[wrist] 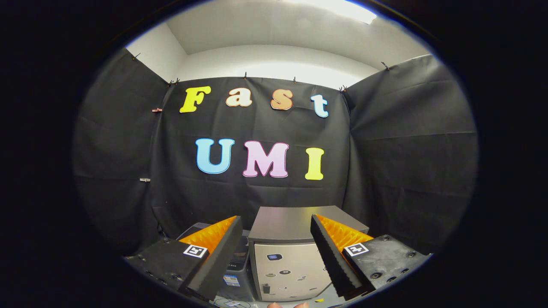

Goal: Put the clothes into the washing machine and then close the washing machine lid.

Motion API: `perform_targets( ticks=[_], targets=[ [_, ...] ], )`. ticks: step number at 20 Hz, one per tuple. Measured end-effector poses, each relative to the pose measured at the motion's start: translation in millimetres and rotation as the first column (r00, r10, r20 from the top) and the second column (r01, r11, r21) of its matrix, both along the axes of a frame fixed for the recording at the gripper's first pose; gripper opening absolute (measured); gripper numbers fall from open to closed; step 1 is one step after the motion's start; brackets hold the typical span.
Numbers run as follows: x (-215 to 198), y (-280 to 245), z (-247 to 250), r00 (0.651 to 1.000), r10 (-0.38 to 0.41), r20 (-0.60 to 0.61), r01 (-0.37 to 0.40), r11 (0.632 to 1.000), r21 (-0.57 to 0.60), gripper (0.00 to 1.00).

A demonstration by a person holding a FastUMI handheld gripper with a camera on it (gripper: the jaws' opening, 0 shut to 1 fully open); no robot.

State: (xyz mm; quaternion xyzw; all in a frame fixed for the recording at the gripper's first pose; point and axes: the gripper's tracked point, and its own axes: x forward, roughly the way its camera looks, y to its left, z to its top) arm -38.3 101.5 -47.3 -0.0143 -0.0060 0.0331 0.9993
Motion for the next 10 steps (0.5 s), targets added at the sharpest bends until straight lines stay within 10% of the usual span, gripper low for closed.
perform_targets(
  ticks=[10],
  targets=[
    [0.0,4.0,1.3,1.0,0.003,0.003,-0.003,1.0,-0.012,1.0]
  ],
)
